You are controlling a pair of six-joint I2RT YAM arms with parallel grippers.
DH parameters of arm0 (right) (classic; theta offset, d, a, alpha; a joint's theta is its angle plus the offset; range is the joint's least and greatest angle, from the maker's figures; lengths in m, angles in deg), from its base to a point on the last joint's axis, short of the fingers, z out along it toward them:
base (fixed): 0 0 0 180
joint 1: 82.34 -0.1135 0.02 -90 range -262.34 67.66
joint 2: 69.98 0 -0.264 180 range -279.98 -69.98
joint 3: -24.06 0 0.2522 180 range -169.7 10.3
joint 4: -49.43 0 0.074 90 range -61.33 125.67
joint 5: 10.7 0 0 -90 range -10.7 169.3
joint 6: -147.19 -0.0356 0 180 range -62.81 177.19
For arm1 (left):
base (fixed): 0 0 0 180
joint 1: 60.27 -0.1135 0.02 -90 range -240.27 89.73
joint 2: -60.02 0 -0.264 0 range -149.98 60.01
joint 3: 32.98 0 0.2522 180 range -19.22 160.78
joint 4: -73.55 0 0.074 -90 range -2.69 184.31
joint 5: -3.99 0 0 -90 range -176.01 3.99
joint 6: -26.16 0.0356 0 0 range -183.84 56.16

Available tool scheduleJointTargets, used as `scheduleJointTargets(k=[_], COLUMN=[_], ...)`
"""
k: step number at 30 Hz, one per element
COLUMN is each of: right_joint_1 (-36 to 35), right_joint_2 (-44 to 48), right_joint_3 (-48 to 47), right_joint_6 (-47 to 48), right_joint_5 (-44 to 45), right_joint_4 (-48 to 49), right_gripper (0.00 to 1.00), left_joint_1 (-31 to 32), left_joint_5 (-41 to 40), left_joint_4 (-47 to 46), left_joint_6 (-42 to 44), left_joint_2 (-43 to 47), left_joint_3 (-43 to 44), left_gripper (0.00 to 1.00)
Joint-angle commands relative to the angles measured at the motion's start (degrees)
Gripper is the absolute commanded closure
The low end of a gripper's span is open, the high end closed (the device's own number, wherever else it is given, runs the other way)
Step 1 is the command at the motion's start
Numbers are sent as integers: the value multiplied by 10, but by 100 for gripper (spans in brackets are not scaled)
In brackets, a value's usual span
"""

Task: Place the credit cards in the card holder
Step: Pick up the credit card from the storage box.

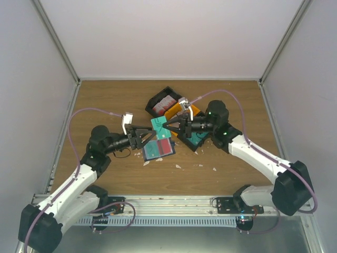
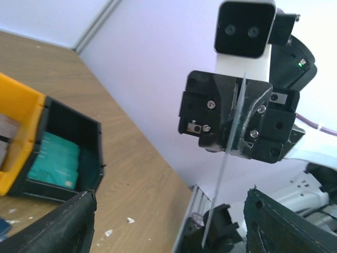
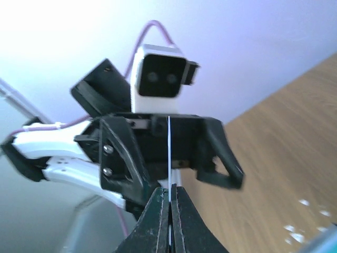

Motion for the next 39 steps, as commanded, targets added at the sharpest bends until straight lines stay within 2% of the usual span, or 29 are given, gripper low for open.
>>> scheduleJointTargets(k=[1, 8, 12, 17, 22, 23, 25, 29, 35, 39], right_joint_1=[-36, -50, -51, -49, -46, -44, -39, -36, -36, -36], right_joint_2=[-33, -48, -44, -46, -46, -46, -45, -21, 6, -1], right_joint_3=[-9, 8, 12, 9, 15, 16, 15, 15, -8, -6], right_joint_6=[-133, -178, -176, -163, -149, -144, -129, -73, -33, -33], right_joint_5=[-33, -17, -5, -2, 2, 3, 17, 109, 294, 344], right_joint_4=[145, 177, 176, 167, 152, 147, 123, 24, -165, -254], right_gripper=[99, 100, 99, 99, 100, 99, 90, 65, 57, 57], left_joint_1=[29, 49, 50, 50, 49, 50, 50, 49, 41, 25], left_joint_5=[17, -17, -24, -37, -45, -49, -60, -111, -212, -239], left_joint_4=[-70, -84, -82, -82, -82, -77, -66, 3, 156, 254], left_joint_6=[-43, -61, -62, -62, -54, -51, -47, -38, -80, -155], left_joint_2=[-7, 8, 19, 29, 33, 33, 34, 36, 50, 40], left_joint_3=[0, -18, -27, -33, -34, -34, -34, -23, 5, 21], left_gripper=[25, 58, 66, 79, 99, 100, 100, 100, 100, 100])
